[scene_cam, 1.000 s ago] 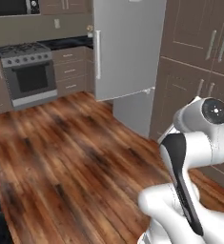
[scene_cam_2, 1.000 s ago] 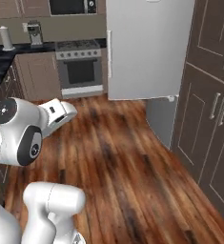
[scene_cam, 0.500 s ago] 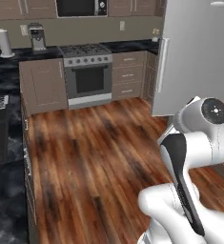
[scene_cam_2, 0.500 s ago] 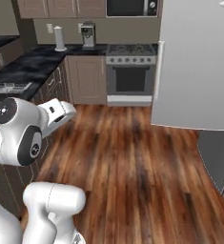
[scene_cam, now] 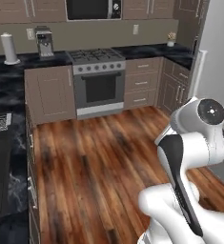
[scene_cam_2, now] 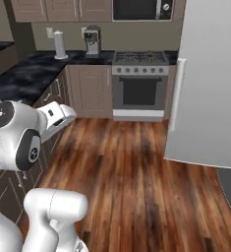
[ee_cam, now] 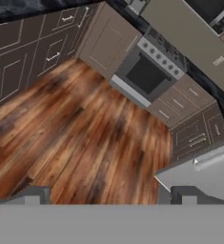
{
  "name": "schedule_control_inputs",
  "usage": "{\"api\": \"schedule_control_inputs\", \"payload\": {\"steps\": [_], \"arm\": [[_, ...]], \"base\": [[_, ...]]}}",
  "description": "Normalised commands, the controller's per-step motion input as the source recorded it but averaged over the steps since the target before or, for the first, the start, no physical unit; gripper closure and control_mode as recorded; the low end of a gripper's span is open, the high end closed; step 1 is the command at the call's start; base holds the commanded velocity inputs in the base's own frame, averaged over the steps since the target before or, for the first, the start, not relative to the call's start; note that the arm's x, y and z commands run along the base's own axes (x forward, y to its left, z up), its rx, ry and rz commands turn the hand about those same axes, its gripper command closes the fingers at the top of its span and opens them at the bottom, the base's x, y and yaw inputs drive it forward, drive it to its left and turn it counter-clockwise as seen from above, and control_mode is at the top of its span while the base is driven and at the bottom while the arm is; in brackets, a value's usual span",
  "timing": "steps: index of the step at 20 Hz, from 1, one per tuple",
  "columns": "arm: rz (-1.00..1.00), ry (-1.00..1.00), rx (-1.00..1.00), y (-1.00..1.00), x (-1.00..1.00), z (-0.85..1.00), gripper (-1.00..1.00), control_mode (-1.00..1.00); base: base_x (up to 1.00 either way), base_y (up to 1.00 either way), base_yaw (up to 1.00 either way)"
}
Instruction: Pick up the pear and banana from the fridge and place one fruit on each plate on the dining counter.
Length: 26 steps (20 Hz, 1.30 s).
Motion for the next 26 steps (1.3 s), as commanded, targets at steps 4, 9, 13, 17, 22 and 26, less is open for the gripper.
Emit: {"api": "schedule_control_inputs", "payload": {"steps": [4, 9, 13, 17, 22, 26], "arm": [[0.00, 0.00, 0.00, 0.00, 0.00, 0.00, -1.00, 1.00], [0.00, 0.00, 0.00, 0.00, 0.00, 0.00, -1.00, 1.00], [0.00, 0.00, 0.00, 0.00, 0.00, 0.00, -1.00, 1.00], [0.00, 0.00, 0.00, 0.00, 0.00, 0.00, -1.00, 1.00], [0.00, 0.00, 0.00, 0.00, 0.00, 0.00, -1.00, 1.00], [0.00, 0.00, 0.00, 0.00, 0.00, 0.00, -1.00, 1.00]], "base": [[1.00, 0.00, -0.04], [1.00, 0.00, -0.11], [0.97, 0.03, -0.18], [0.86, 0.10, -0.26], [0.80, 0.16, -0.32], [0.73, 0.04, -0.41]]}}
